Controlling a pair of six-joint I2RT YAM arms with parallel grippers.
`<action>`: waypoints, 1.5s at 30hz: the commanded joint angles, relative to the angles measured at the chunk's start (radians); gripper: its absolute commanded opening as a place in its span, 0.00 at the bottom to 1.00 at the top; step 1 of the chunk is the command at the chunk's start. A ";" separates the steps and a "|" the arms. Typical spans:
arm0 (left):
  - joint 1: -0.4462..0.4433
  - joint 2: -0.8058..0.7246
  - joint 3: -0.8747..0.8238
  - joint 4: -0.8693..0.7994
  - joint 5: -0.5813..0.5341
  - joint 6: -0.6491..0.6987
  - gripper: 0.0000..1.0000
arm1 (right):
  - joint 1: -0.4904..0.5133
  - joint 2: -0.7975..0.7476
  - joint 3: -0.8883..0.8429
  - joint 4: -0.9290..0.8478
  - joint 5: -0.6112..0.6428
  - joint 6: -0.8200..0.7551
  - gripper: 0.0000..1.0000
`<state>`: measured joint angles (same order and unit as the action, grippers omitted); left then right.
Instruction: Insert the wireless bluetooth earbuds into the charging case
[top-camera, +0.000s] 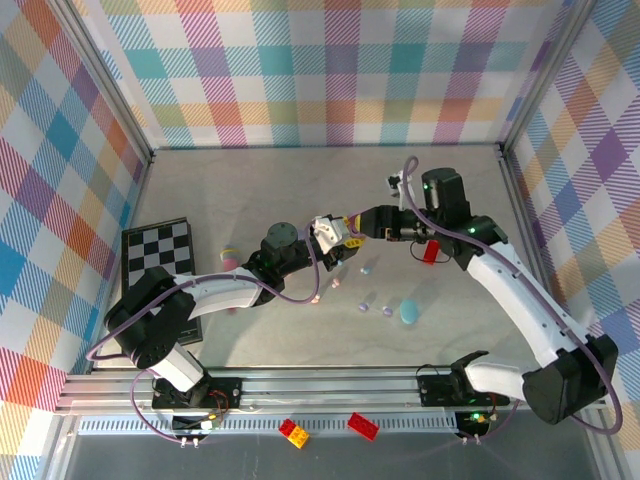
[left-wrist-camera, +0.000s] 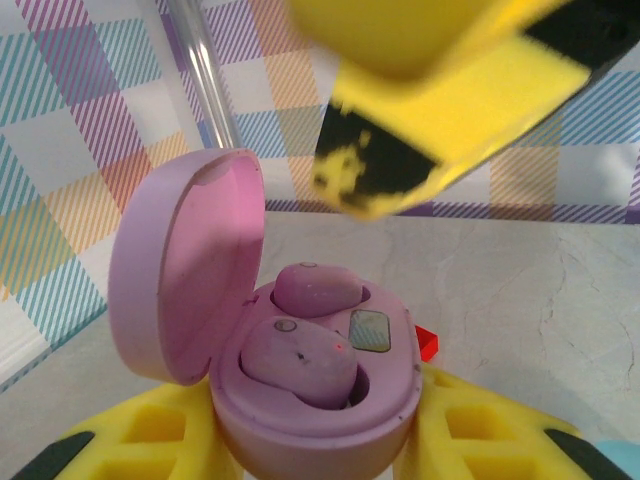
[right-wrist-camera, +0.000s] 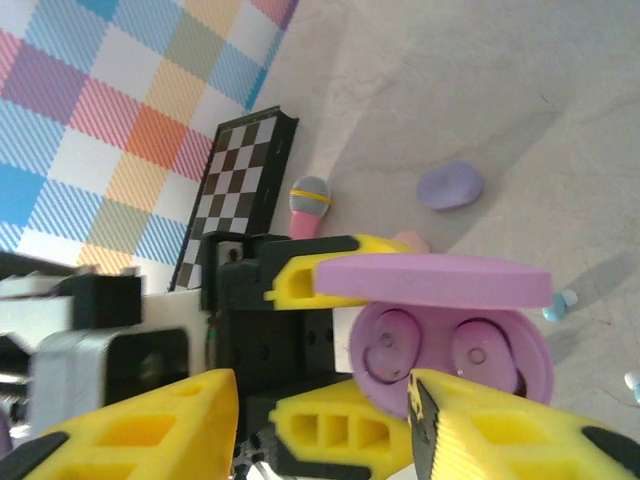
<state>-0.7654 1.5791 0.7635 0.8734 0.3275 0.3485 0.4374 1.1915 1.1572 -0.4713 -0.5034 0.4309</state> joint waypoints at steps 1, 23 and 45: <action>-0.007 -0.037 -0.013 0.043 0.004 -0.010 0.35 | -0.008 -0.037 0.013 0.017 -0.048 -0.069 0.51; 0.000 -0.098 -0.012 -0.069 0.014 0.024 0.35 | -0.024 0.136 0.185 -0.020 -0.028 -0.063 0.61; 0.001 -0.139 -0.016 0.005 0.033 -0.082 0.35 | -0.140 -0.043 -0.105 0.211 -0.224 0.309 0.76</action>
<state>-0.7650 1.4792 0.7483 0.8158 0.3428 0.2985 0.3199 1.1469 1.1038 -0.3767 -0.5953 0.5800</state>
